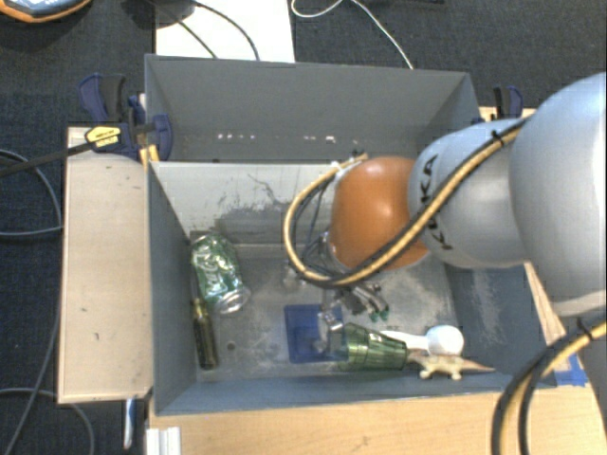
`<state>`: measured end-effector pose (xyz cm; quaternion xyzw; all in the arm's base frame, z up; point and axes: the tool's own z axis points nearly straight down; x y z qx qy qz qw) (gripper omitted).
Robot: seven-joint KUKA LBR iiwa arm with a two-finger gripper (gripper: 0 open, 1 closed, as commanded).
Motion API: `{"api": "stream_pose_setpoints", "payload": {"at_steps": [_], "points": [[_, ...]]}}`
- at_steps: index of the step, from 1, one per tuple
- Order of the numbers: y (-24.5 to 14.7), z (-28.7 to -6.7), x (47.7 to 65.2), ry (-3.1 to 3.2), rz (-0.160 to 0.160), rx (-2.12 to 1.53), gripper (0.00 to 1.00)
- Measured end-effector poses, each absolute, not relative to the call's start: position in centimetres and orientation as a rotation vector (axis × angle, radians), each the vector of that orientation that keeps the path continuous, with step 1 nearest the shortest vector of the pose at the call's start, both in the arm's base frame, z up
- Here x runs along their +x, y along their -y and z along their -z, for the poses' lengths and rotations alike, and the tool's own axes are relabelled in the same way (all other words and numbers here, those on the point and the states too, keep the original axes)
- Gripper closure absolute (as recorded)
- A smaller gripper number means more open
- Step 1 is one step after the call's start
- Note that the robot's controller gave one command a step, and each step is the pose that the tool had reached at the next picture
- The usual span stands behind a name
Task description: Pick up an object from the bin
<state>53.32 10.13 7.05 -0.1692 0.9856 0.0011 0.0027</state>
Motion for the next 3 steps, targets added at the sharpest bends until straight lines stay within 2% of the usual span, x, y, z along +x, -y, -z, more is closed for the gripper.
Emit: {"api": "stream_pose_setpoints", "payload": {"at_steps": [1,2,3], "points": [[-7.9,-7.1,54.1,-3.015,-0.005,-0.847,1.00],[-7.9,-7.1,54.1,-3.015,-0.005,-0.848,1.00],[-8.4,-16.4,53.6,-2.983,-0.006,-0.964,1.00]]}}
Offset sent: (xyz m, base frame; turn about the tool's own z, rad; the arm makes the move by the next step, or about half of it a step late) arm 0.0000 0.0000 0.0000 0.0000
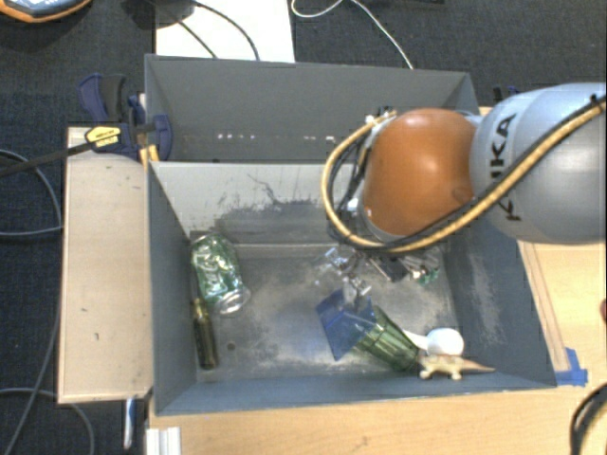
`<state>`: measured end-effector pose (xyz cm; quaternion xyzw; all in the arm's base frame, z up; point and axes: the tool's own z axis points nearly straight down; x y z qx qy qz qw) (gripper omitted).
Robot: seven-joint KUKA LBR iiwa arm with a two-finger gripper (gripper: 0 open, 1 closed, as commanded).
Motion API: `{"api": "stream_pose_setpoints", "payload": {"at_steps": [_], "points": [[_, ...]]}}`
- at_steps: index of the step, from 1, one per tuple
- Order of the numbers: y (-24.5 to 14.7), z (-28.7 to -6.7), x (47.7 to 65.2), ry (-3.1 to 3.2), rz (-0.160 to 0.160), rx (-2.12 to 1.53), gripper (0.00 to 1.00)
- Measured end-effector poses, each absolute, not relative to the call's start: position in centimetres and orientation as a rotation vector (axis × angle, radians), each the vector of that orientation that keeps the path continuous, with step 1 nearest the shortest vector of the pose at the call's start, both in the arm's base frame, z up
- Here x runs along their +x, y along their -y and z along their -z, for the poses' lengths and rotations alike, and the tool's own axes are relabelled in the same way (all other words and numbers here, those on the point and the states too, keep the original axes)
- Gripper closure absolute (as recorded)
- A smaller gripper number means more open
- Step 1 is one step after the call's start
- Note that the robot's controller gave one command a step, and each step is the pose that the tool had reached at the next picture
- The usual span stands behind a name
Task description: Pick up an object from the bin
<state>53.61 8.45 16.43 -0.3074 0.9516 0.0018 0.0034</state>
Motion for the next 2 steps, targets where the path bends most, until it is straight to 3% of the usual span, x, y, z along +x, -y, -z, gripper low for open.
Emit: {"api": "stream_pose_setpoints", "payload": {"at_steps": [1,2], "points": [[-7.9,-10.4,56.8,-2.974,-0.004,-0.955,1.00],[-7.7,-5.6,57.2,-2.979,-0.006,-0.956,1.00]]}}
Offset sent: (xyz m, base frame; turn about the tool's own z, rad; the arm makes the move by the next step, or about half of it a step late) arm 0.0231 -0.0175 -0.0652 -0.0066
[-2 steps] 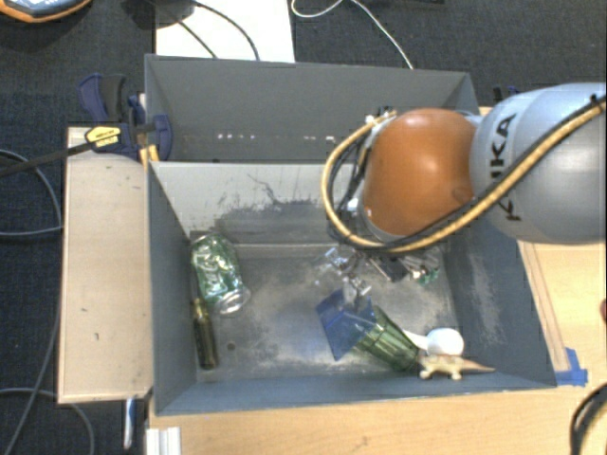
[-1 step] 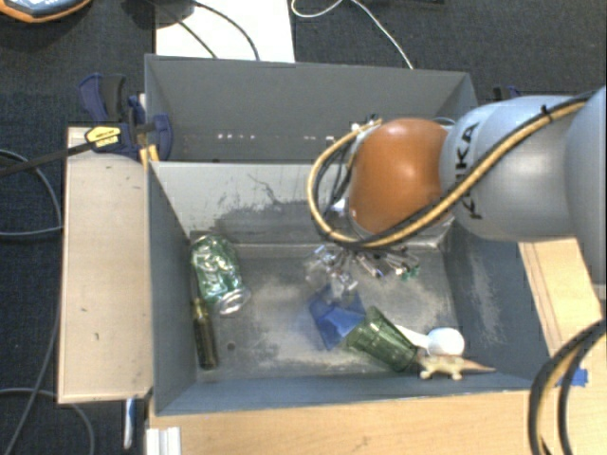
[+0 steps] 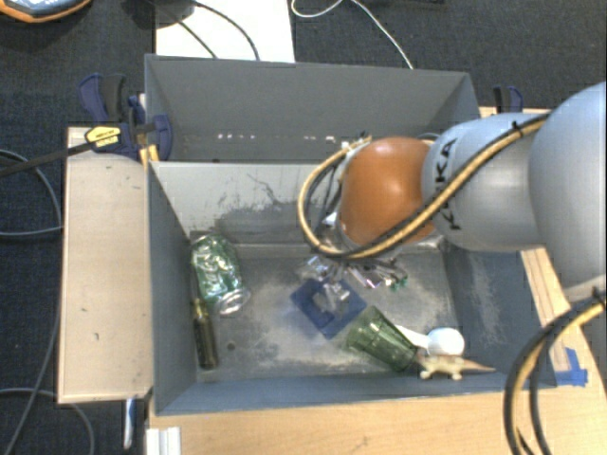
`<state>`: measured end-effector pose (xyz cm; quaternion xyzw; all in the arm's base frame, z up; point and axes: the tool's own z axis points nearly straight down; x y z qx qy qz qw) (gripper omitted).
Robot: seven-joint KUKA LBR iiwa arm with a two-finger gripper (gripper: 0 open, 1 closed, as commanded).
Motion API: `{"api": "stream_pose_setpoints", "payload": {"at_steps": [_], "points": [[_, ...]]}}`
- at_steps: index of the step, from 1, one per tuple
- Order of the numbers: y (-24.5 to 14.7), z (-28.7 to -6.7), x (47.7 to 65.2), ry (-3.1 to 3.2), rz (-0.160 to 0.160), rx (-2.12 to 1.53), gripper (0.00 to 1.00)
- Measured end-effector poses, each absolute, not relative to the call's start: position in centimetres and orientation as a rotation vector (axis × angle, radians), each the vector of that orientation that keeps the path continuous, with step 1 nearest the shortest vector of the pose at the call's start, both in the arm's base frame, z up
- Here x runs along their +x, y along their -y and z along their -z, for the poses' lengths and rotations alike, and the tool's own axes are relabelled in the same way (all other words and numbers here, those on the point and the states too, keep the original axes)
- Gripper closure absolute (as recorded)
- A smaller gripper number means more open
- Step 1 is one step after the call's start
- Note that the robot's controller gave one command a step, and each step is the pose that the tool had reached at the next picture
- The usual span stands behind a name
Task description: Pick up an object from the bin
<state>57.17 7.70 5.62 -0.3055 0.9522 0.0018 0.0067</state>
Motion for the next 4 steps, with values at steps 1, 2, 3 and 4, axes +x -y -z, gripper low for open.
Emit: {"api": "stream_pose_setpoints", "payload": {"at_steps": [1,2,3,4], "points": [[-8.4,-10.8,57.2,-2.952,-0.003,-0.995,1.00],[-8.3,-10.2,57.4,-2.964,-0.007,-0.974,1.00],[-7.2,-15.4,57.2,-2.961,-0.001,-0.939,1.00],[-8.2,-24.1,56.1,-2.957,-0.006,-0.971,1.00]]}}
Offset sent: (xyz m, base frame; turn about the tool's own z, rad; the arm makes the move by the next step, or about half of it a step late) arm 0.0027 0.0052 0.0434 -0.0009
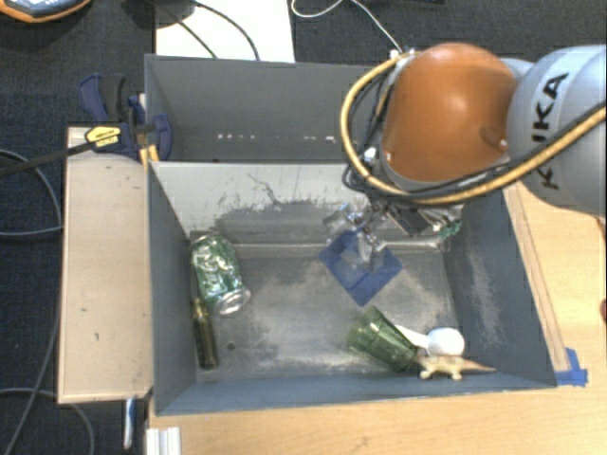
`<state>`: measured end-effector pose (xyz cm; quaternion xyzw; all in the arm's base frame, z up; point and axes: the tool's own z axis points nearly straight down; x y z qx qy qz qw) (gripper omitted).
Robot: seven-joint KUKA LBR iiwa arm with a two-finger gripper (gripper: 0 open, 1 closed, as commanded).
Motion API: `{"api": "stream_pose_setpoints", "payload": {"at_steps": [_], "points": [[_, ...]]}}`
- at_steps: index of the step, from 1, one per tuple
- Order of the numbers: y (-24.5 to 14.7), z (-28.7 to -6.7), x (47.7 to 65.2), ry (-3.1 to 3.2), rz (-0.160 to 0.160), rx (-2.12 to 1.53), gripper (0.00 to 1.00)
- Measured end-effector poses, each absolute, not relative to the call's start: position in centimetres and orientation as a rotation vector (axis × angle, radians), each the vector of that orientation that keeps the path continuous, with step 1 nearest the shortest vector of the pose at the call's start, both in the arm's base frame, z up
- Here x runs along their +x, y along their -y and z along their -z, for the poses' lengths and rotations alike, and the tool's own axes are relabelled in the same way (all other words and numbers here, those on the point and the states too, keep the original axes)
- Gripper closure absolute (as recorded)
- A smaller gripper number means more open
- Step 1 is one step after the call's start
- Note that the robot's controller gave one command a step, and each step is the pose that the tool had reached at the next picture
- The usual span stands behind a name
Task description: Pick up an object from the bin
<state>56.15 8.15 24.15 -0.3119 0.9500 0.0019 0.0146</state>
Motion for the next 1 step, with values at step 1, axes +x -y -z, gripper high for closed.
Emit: {"api": "stream_pose_setpoints", "payload": {"at_steps": [1], "points": [[-7.54,-22.71,56.56,-2.970,-0.004,-0.903,1.00]]}}
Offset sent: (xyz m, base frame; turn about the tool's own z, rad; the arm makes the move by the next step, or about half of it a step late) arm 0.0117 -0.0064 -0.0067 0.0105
